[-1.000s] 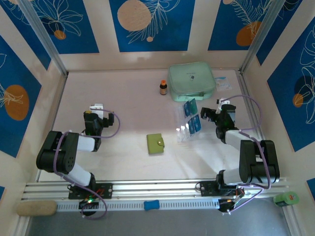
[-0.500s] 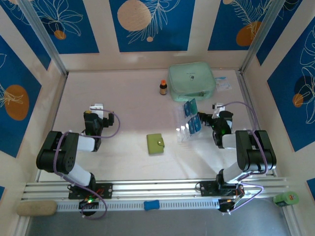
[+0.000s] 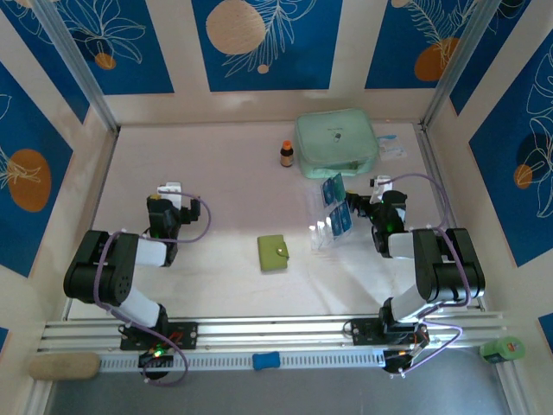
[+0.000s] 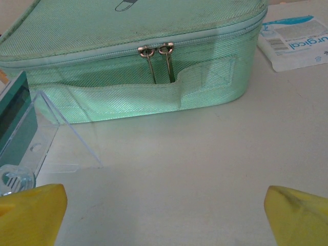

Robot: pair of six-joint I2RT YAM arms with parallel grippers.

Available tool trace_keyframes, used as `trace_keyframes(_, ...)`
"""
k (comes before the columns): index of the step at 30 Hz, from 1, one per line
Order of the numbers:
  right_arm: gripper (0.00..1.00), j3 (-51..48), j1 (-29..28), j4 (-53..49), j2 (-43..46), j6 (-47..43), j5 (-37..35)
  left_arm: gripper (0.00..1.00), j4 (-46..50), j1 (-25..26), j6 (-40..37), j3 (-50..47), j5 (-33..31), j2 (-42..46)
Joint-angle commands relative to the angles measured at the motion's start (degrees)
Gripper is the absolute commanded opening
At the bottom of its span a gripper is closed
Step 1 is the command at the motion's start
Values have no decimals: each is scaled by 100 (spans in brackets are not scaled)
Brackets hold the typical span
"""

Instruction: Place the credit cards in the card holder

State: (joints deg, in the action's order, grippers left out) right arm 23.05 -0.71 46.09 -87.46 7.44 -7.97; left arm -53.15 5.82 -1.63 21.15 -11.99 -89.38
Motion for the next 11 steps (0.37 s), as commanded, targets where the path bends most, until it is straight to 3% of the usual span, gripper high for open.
trace_keyframes(1,99,63,1,77,1,-111,-65,100,-130,-55,-4,12,109,-57)
trace_keyframes(11,99,41,10,97,18,-116,-11,100,-192,-60,-12,-26,103,-36)
